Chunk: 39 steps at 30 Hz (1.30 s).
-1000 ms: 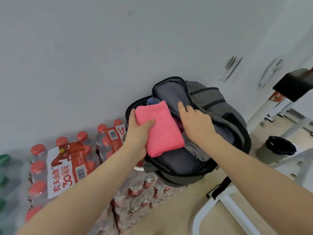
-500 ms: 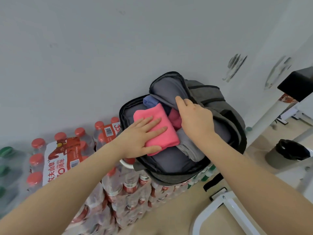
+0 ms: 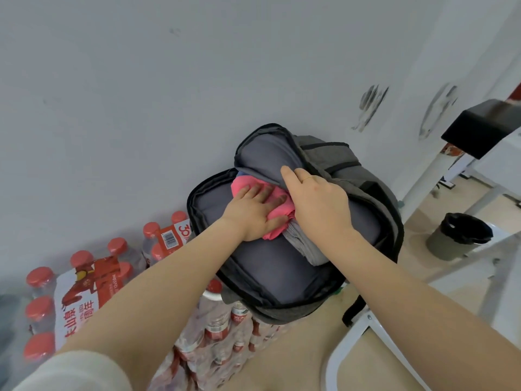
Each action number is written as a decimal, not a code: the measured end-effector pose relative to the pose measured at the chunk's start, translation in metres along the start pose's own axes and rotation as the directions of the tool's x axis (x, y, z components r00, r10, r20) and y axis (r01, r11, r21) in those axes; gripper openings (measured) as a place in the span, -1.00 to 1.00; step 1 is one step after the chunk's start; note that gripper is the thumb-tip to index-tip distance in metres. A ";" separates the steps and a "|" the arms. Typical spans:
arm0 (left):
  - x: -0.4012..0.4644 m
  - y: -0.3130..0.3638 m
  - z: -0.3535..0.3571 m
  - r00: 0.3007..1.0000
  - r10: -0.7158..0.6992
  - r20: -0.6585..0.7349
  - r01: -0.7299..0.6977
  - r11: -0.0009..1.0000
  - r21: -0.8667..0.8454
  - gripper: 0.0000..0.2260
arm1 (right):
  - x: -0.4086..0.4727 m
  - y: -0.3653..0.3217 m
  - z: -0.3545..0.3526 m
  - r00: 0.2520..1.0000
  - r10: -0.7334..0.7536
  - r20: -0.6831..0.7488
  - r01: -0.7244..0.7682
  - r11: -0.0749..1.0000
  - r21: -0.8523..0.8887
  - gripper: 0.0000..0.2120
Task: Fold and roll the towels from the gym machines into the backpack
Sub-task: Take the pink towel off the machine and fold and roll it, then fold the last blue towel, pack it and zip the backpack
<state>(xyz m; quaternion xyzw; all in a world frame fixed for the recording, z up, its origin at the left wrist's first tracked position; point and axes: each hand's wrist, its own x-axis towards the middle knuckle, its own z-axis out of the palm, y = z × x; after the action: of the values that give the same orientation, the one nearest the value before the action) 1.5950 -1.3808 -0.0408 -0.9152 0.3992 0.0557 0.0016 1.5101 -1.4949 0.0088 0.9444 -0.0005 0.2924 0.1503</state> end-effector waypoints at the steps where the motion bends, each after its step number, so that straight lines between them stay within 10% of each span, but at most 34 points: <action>1: 0.003 0.001 0.000 1.000 -0.003 0.011 0.003 1.000 -0.005 -0.43 | -0.001 -0.001 0.002 1.000 0.009 0.001 -0.009 1.000 -0.009 -0.55; 9: -0.068 -0.030 -0.003 0.982 0.144 -0.121 -0.149 0.988 -0.030 -0.07 | -0.027 -0.032 0.023 0.990 0.081 0.115 -0.070 0.992 -0.101 -0.61; 14: -0.123 -0.060 0.002 0.947 0.108 -0.304 -0.131 0.990 -0.055 -0.43 | -0.025 -0.060 -0.001 0.968 0.157 0.195 -0.151 0.987 -0.046 -0.50; 26: -0.262 -0.087 0.028 0.851 -0.436 -0.291 0.350 0.886 -0.302 -0.37 | -0.013 -0.185 -0.040 0.878 -0.410 0.246 0.218 0.801 0.558 -0.63; 31: -0.360 -0.037 0.063 0.606 -0.763 -0.225 0.626 0.631 -0.458 -0.54 | -0.044 -0.235 -0.064 0.674 -0.735 0.071 0.503 0.528 0.684 -0.56; 39: -0.534 0.111 0.125 -0.005 -0.990 0.142 0.855 -0.077 -0.512 -0.59 | -0.170 -0.350 -0.147 0.080 -0.980 -0.183 0.725 -0.069 0.685 -0.59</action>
<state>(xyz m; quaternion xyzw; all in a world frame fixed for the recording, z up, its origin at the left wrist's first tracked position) 1.1408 -1.0607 -0.1055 -0.8934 -0.3834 0.0012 -0.2343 1.3195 -1.1340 -0.0694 0.7248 0.6830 -0.0867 -0.0258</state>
